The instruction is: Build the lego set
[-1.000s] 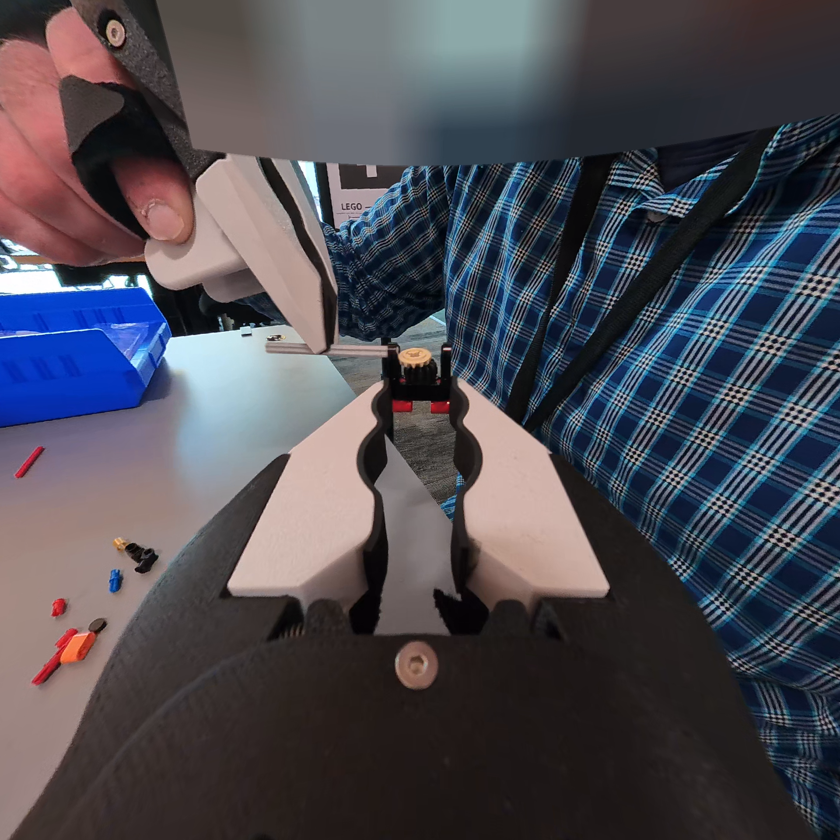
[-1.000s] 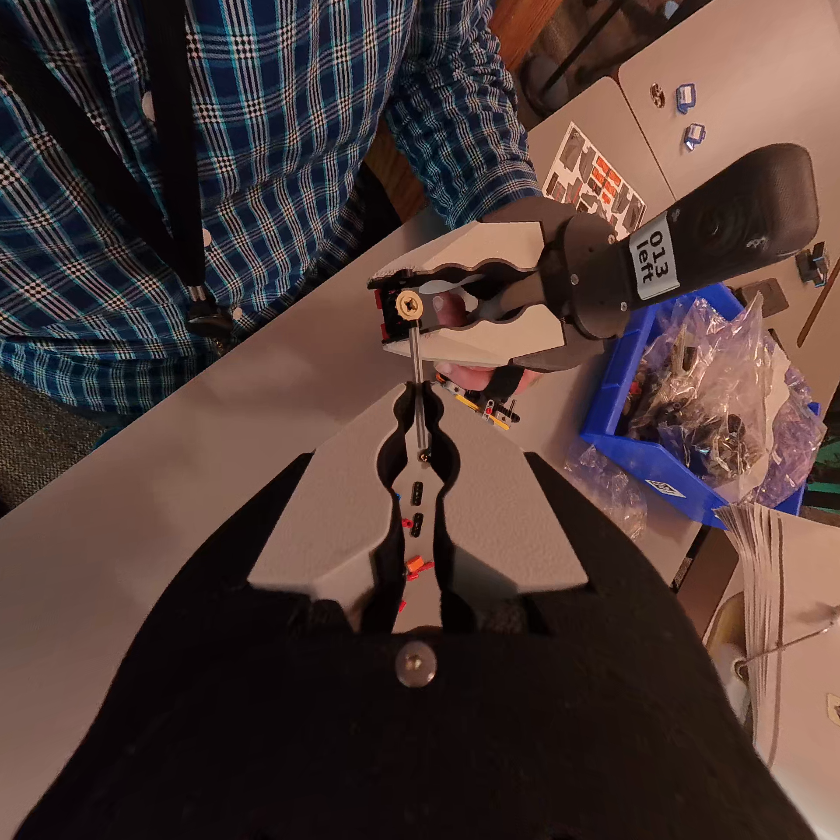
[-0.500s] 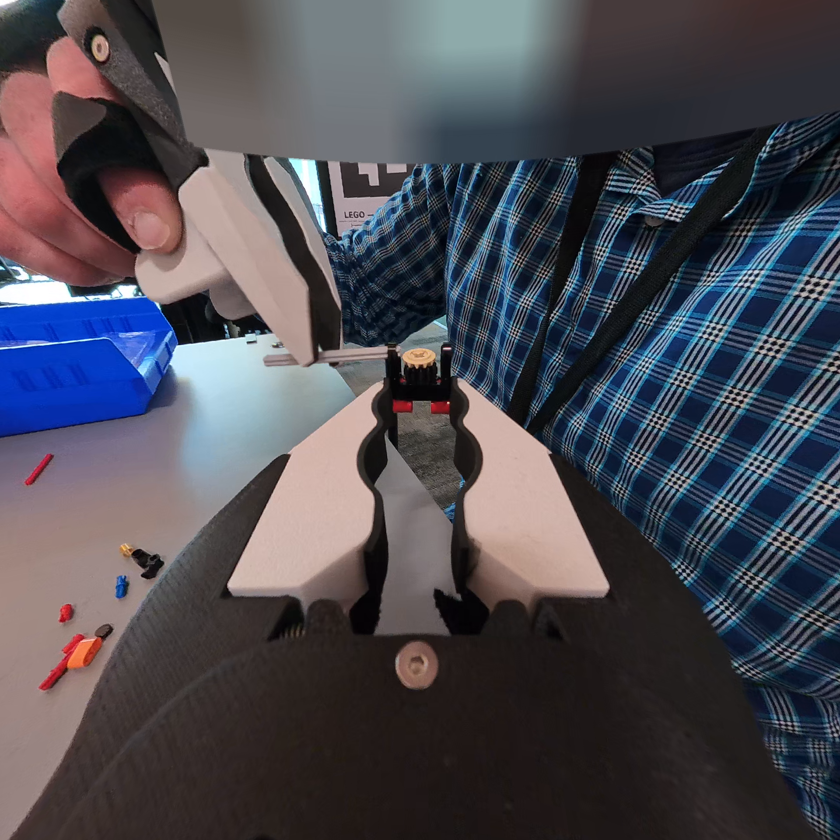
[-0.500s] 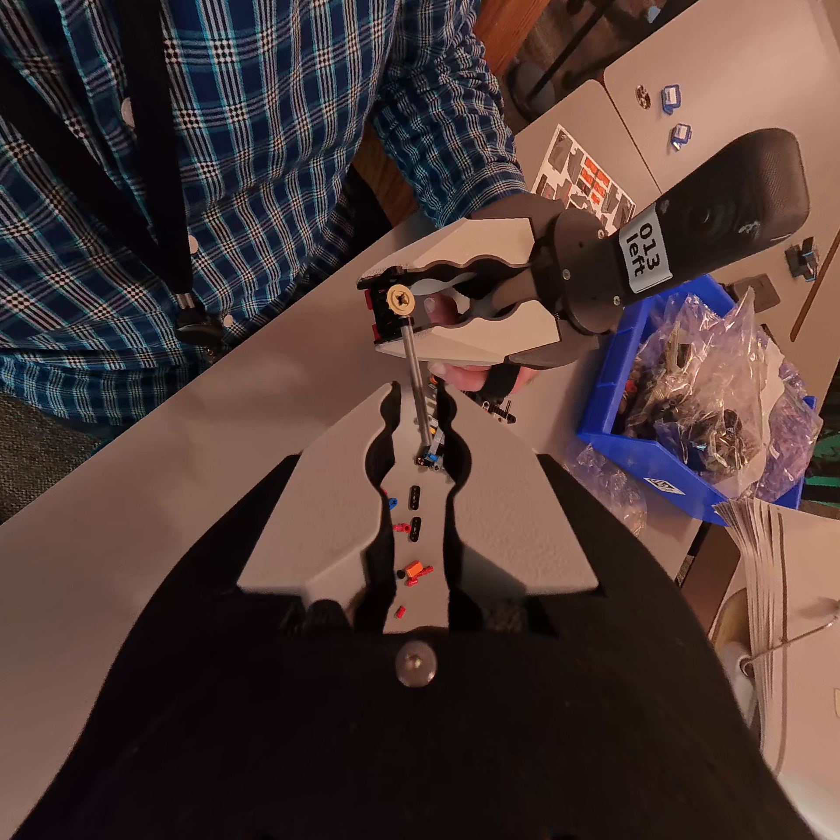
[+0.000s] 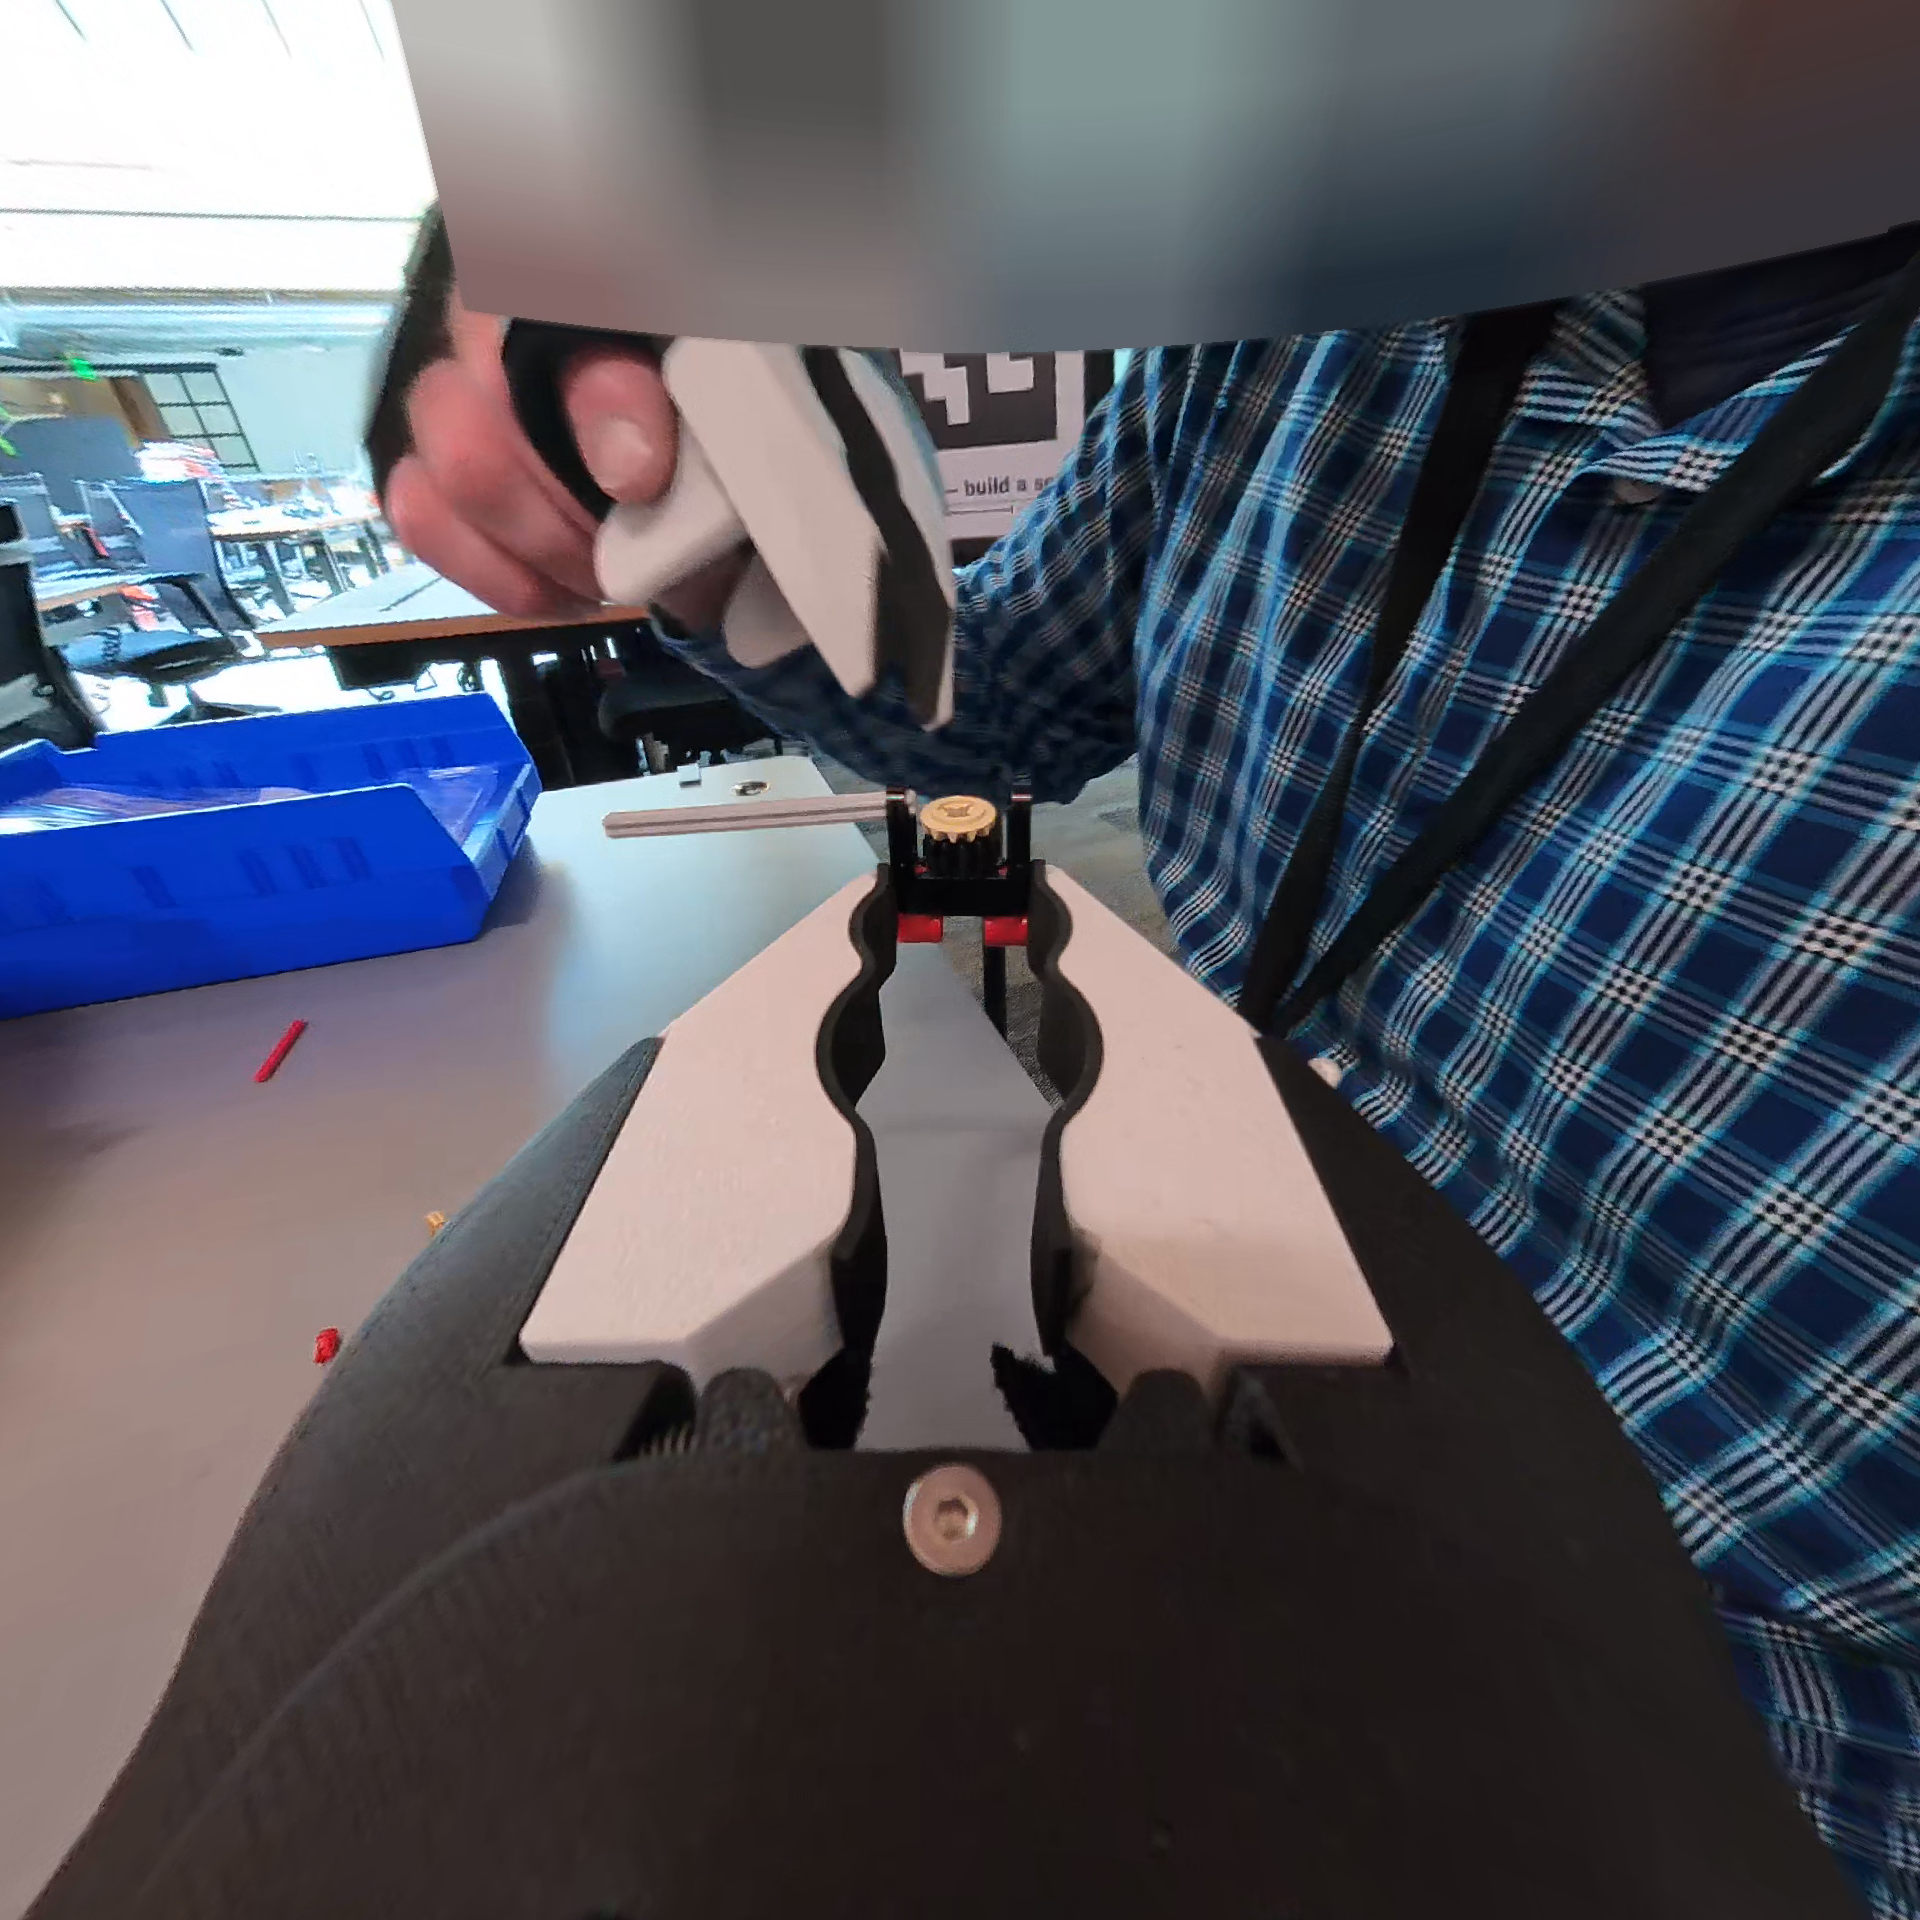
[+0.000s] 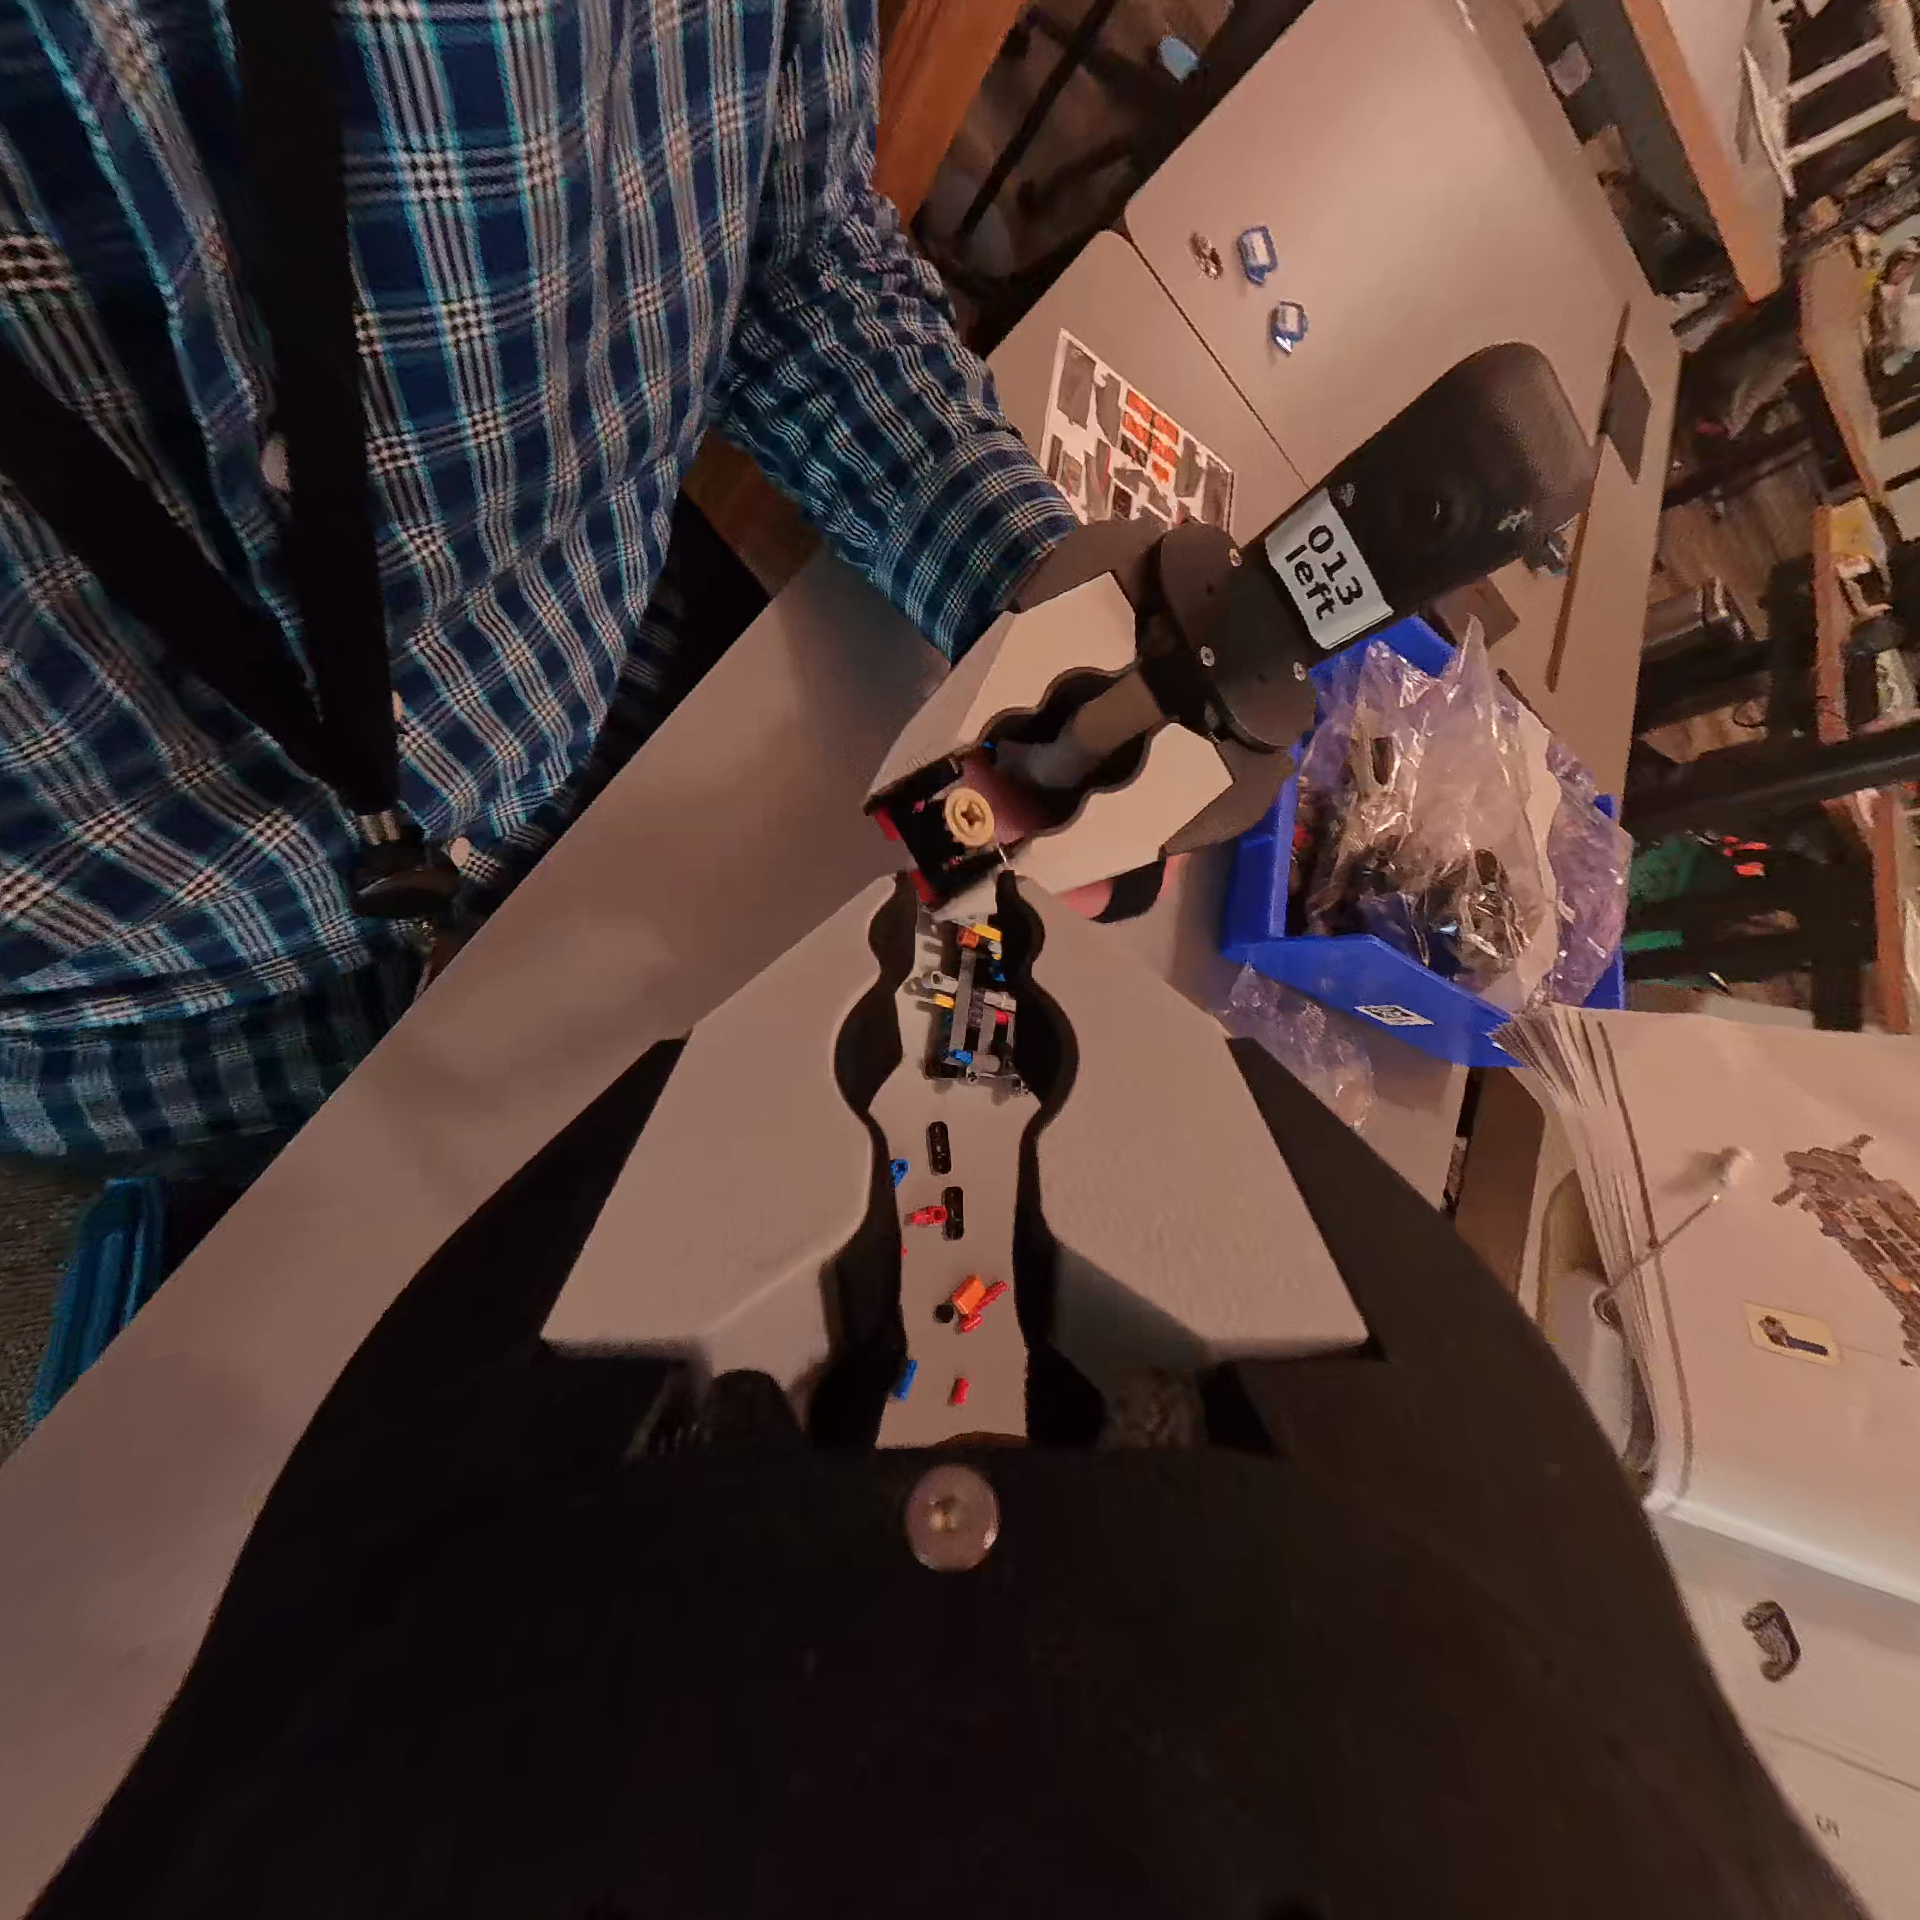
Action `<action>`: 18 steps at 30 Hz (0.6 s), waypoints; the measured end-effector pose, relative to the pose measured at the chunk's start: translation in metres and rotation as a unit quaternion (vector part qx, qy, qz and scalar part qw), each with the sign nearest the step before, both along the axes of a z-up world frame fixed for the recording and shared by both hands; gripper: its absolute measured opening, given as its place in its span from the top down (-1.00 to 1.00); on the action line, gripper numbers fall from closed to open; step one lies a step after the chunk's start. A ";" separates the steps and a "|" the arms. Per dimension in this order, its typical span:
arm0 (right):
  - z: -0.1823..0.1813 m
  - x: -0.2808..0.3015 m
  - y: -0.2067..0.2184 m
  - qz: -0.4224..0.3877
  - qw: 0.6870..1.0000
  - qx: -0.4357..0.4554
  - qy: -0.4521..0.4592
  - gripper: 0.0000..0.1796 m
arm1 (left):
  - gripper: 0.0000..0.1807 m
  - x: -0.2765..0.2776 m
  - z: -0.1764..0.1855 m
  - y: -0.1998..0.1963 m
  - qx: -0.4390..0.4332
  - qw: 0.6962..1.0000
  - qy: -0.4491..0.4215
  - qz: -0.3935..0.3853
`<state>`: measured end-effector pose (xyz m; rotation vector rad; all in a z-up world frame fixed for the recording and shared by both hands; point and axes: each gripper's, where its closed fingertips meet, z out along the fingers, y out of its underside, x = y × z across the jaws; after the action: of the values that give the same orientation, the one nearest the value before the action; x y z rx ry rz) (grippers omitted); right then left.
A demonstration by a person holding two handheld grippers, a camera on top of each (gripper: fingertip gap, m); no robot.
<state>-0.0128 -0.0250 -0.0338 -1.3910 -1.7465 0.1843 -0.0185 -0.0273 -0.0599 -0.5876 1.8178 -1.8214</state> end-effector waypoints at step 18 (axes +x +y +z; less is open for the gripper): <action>-0.021 -0.014 0.002 -0.019 0.999 -0.023 -0.032 1.00 | 0.75 0.008 -0.010 -0.006 0.037 0.999 0.010 0.016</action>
<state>-0.0270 -0.0228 -0.0543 -1.4760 -1.7775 0.1605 -0.0106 -0.0330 -0.0695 -0.6069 1.8692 -1.7260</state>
